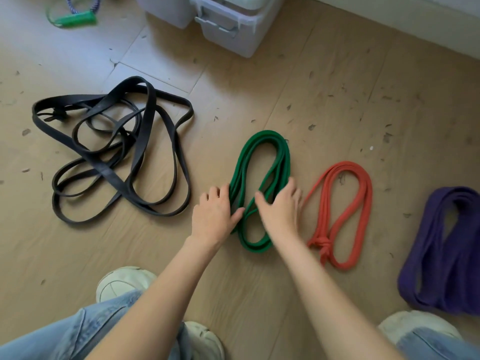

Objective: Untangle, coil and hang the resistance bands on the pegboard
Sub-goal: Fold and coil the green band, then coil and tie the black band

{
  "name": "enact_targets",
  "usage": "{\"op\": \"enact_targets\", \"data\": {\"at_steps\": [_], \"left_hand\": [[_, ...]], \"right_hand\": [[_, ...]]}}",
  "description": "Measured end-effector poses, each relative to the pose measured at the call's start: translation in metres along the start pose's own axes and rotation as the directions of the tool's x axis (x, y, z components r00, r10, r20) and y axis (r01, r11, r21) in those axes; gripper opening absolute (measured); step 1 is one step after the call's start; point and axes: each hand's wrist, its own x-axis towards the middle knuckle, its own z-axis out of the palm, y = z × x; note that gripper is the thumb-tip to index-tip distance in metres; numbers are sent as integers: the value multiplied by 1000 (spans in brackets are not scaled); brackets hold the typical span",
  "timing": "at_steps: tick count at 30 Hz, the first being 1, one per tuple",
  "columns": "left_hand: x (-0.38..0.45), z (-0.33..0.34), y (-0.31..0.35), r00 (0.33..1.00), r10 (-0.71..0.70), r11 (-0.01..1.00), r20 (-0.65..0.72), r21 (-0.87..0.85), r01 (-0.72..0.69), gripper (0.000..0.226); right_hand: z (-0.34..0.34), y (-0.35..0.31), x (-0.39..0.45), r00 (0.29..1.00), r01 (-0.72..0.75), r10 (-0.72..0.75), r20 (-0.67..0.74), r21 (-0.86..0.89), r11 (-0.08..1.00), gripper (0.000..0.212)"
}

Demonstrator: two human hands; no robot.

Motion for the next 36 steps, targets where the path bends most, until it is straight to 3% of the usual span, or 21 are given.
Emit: {"op": "enact_targets", "data": {"at_steps": [4,10,13,15,20,24,27,31,34,36], "left_hand": [[-15,-4,0,996,-77,997,36,-15,78,67],[3,-24,-14,986,95,987,138,-139,-75,54],[11,-28,-25,969,13,967,246,-251,51,47],[8,-25,-28,960,-31,966,279,-239,100,52],[-11,-20,-25,975,-157,945,156,-263,194,60],[-26,-31,-25,977,-194,944,89,-254,211,60],[-33,-43,-31,982,-188,933,15,-309,184,52],[-30,-56,-47,957,-263,900,-119,-387,200,43],[-25,-54,-69,923,-363,875,-130,-388,290,41],[-26,-45,-86,932,-355,898,-71,-304,318,44]], "right_hand": [[14,16,-50,990,-60,62,124,-22,998,89],[9,-4,-47,976,27,-62,208,165,986,76],[12,-5,-49,979,-43,-5,205,228,973,74],[9,-1,-48,971,-62,9,240,211,976,72],[-6,-2,-40,967,-65,22,252,163,984,59],[-22,-9,-42,987,38,-40,155,17,999,44],[-29,-25,-44,978,134,-131,164,-7,991,35],[-22,-57,-40,895,384,-366,255,-25,923,31],[1,-78,-31,752,592,-516,411,-76,802,32],[23,-89,-26,632,705,-547,549,-115,699,34]]}}
